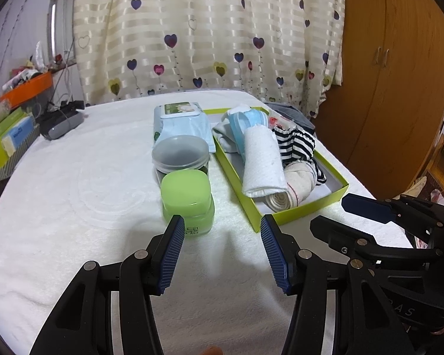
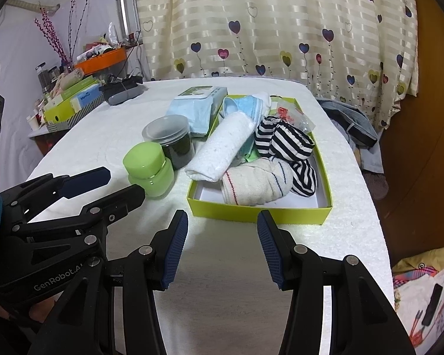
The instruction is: Organize soft objects
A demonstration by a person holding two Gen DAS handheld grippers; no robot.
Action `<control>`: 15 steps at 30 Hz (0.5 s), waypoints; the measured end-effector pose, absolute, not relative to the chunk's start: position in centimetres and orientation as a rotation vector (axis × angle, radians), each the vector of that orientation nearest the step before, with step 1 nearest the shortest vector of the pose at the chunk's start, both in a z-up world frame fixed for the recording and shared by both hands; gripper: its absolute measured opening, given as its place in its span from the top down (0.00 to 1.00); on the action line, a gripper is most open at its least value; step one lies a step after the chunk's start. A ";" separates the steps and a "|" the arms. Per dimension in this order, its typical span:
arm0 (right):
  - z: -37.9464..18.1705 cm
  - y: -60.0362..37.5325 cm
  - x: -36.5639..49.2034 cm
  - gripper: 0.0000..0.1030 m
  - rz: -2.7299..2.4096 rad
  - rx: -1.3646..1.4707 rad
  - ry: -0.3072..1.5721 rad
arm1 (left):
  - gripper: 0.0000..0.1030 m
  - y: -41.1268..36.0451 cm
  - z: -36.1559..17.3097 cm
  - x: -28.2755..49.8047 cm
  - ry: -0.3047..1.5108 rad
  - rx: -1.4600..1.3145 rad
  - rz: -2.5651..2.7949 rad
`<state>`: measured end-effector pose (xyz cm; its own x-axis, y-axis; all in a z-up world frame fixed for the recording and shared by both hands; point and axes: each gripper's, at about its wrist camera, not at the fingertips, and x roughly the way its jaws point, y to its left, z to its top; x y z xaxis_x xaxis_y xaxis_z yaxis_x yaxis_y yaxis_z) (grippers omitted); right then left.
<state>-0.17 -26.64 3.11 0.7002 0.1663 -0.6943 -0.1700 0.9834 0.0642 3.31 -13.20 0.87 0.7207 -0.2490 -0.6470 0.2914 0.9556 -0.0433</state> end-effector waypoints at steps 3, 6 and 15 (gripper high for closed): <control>3.1 -26.8 -0.1 0.51 0.186 -0.005 0.775 | 0.49 -13.2 0.9 3.3 0.705 0.067 -0.298; 3.1 -26.8 -0.1 0.51 0.187 -0.005 0.774 | 0.49 -13.2 0.9 3.4 0.703 0.069 -0.296; 3.0 -26.8 0.0 0.51 0.188 -0.002 0.779 | 0.49 -13.1 0.9 3.7 0.712 0.069 -0.294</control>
